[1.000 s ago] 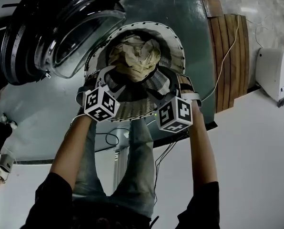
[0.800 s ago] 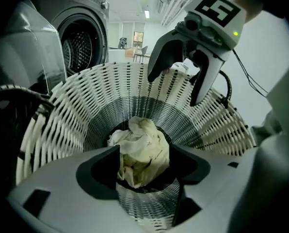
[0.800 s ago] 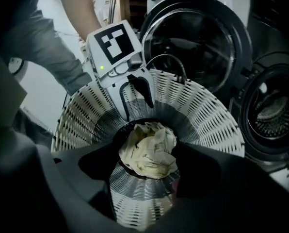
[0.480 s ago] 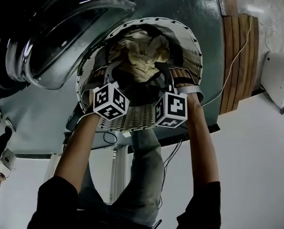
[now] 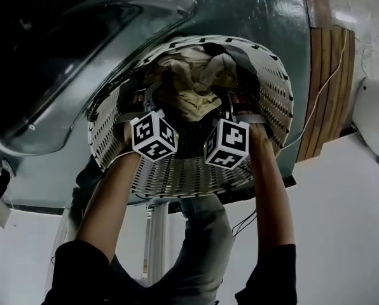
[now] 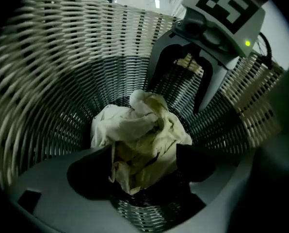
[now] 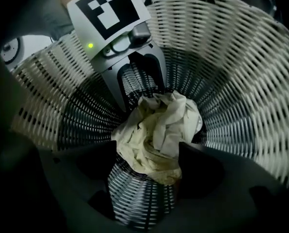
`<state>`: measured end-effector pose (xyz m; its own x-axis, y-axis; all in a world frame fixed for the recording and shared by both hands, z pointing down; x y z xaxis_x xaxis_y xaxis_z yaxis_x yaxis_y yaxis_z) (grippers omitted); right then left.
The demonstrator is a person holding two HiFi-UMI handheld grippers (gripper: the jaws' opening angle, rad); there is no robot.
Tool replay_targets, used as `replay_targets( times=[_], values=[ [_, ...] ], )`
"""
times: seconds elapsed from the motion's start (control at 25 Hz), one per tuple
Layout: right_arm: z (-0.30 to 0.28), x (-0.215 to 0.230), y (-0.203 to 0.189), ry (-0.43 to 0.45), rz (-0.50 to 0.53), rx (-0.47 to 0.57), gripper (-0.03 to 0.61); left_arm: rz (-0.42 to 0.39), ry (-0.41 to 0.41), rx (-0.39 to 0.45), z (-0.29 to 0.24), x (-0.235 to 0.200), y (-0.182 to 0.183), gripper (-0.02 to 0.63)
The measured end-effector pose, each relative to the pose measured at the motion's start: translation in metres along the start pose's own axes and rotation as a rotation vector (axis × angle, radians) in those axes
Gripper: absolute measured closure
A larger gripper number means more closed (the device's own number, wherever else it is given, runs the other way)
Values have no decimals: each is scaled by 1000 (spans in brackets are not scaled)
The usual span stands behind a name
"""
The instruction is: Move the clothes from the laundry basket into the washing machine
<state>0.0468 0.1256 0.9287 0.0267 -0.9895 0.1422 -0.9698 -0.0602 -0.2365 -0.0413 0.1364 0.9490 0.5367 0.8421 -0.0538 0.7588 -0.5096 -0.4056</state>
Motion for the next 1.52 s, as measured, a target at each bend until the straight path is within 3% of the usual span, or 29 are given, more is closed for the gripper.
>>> replay_targets(
  times=[0.16,0.24,0.36,0.52,0.6,0.68,0.8,0.84,0.88,0.92,0.96,1.08,1.2,1.52],
  values=[
    [-26,9,-6,-19,17,-18,164,-42,24,-53,-28,-7,-11,165],
    [-41,11,-14,-14,24,-51,140,-81,20,-141,-45,-10,-25,126],
    [-59,12,-30,14,17,-93,137,-227,-2,-312,-72,-9,-52,103],
    [-73,22,-33,-22,21,-84,118,-210,13,-271,-88,-19,-48,103],
    [-84,25,-33,-33,37,-101,110,-242,20,-295,-98,-25,-53,103],
    [-95,25,-36,-21,24,-122,111,-252,-9,-321,-111,-25,-60,103],
    [-108,21,-38,4,3,-131,165,-252,-72,-348,-128,-20,-70,111],
    [-109,22,-38,-10,3,-132,212,-262,-78,-353,-131,-19,-73,144],
    [-110,23,-39,-26,1,-132,267,-273,-67,-351,-131,-20,-73,277],
    [-110,24,-39,-38,-4,-132,309,-278,-55,-344,-131,-20,-71,533],
    [-110,24,-40,-43,-9,-131,329,-271,-60,-335,-130,-19,-68,595],
    [-107,21,-45,-44,-25,-130,415,-194,-127,-298,-128,-10,-58,597],
    [-101,15,-45,-51,-34,-115,499,-124,-115,-245,-120,-10,-46,597],
    [-46,17,-3,-75,-134,25,528,12,10,-153,-55,-23,-13,597]
  ],
)
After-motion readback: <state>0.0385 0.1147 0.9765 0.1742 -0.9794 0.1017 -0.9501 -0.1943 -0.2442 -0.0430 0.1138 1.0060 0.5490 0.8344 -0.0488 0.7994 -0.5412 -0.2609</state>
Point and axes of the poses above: the fingertips, and each gripper's own axes: z backward along the fingers, x to its right, y out of its top, the point moved 2 cm from there along z, backward along the fingers, and after that the axes turned 11 degrees about -z, right-handed, at the moved point
